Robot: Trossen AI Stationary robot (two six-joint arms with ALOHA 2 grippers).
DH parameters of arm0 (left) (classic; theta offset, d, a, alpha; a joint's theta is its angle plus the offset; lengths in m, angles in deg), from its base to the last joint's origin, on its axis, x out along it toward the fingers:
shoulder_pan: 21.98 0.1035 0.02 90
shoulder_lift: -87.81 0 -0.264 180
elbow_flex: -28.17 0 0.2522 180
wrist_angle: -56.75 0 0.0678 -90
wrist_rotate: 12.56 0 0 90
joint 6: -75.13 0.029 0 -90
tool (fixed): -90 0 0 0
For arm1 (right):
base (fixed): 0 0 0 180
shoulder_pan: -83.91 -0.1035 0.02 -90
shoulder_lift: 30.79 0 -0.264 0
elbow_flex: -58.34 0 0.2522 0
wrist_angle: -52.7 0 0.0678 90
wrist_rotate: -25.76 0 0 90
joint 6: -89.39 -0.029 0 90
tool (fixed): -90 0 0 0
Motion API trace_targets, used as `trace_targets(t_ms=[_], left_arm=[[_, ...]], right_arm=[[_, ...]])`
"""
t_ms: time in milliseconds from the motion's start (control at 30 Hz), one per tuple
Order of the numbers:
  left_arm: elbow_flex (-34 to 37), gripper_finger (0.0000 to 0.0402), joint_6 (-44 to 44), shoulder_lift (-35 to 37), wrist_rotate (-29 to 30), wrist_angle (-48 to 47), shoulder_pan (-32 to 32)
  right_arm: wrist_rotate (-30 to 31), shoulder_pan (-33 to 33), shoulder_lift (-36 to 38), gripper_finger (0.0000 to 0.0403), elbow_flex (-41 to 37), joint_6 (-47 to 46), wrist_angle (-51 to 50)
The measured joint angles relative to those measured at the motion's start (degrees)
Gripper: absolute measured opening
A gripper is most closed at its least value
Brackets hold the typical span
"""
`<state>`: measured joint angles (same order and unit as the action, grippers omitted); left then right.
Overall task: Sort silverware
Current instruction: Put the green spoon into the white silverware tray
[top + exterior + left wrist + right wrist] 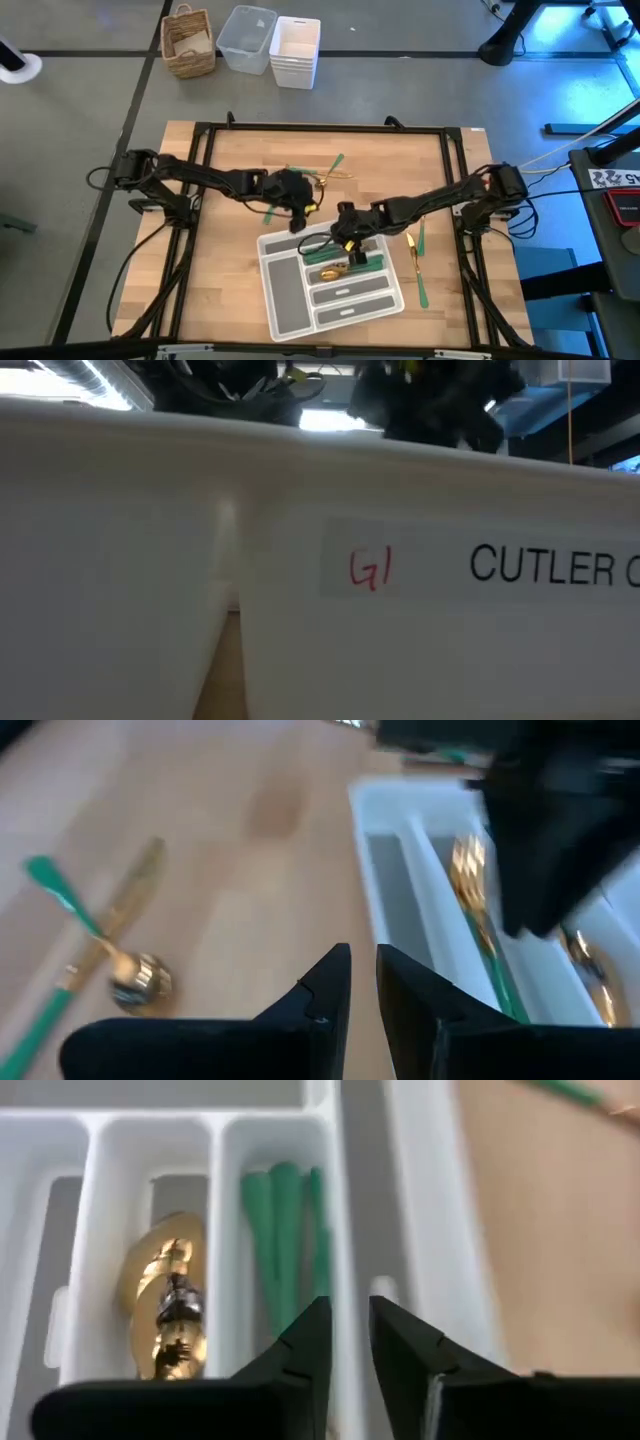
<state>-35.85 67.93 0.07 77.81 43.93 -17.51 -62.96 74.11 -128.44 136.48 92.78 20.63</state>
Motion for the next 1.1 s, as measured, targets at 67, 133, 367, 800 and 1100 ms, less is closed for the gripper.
trace_targets(t_ms=[67,133,367,800,1100], left_arm=[[0.0,0.0045,-1.3,0.0,0.1,1.8,1.8],[0.0,0.0045,-2.4,0.0,0.3,3.4,3.6],[-0.2,0.0045,-6.3,-3.2,0.6,11.8,9.4],[-20.3,0.0045,-1.0,-19.4,0.4,-7.7,15.9],[-37.4,0.0045,2.2,-33.3,1.3,-24.3,17.5]], right_arm=[[2.8,0.0,1.5,0.0068,2.8,0.1,-5.6],[6.2,0.0,2.6,0.0068,5.5,0.2,-11.0],[18.8,0.1,8.4,0.0067,9.5,1.6,-24.6],[28.7,0.1,22.9,0.0067,9.1,-6.2,-39.9],[30.1,0.1,31.6,0.0067,2.9,-11.4,-40.3]])
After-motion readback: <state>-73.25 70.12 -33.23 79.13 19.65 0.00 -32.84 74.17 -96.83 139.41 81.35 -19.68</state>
